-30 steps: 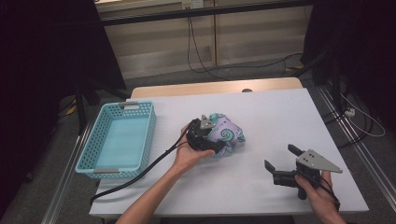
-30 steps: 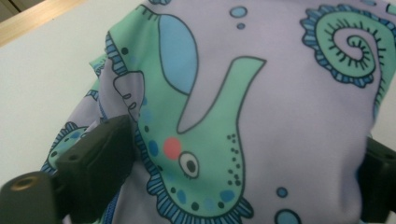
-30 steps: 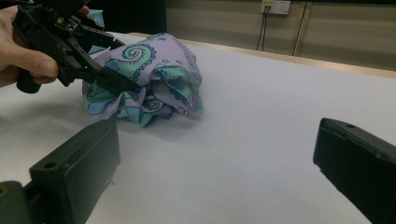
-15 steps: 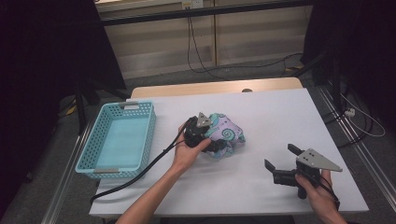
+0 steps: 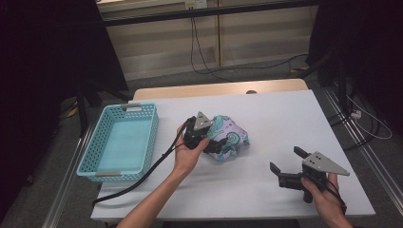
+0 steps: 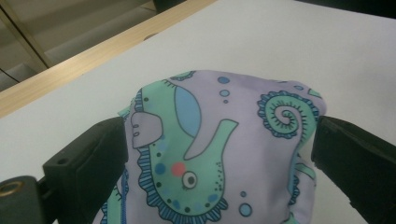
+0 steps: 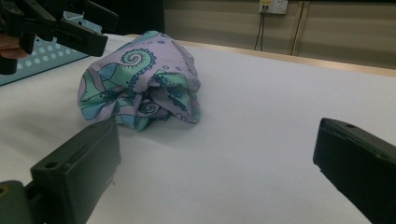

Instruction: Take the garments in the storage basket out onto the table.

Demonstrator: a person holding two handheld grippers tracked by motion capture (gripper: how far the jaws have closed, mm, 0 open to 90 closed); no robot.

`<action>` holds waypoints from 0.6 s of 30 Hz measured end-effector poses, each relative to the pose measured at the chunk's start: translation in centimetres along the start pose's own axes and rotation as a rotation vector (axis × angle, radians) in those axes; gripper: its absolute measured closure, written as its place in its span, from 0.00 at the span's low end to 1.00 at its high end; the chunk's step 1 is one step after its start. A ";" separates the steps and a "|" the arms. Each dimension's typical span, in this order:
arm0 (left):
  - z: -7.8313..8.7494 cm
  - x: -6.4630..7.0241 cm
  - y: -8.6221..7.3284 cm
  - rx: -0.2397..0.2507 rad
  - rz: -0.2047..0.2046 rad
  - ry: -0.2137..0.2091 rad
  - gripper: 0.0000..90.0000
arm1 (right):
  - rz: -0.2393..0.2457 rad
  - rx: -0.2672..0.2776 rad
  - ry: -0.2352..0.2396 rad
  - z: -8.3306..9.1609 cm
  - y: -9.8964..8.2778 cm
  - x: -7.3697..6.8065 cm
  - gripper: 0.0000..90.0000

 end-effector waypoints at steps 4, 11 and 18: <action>0.9 0.4 0.4 0.028 -0.003 -0.013 0.05 | 0.004 0.002 -0.002 0.0 0.1 -0.1 0.01; 3.2 -0.6 0.1 0.059 0.019 0.010 0.05 | 0.003 0.002 -0.007 -0.1 0.1 -0.1 0.01; 5.0 -1.3 -0.6 0.081 0.033 0.062 0.04 | 0.005 0.008 -0.008 0.0 0.2 -0.1 0.01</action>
Point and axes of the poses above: each handheld gripper's, and its own axes: z roughly backward along the jaws, y roughly out of its top, x roughly to its right, the point moved 8 cm from there along -z, roughly forward along the jaws, and after that the axes turned 4 degrees about -y, right-handed, at the moved point
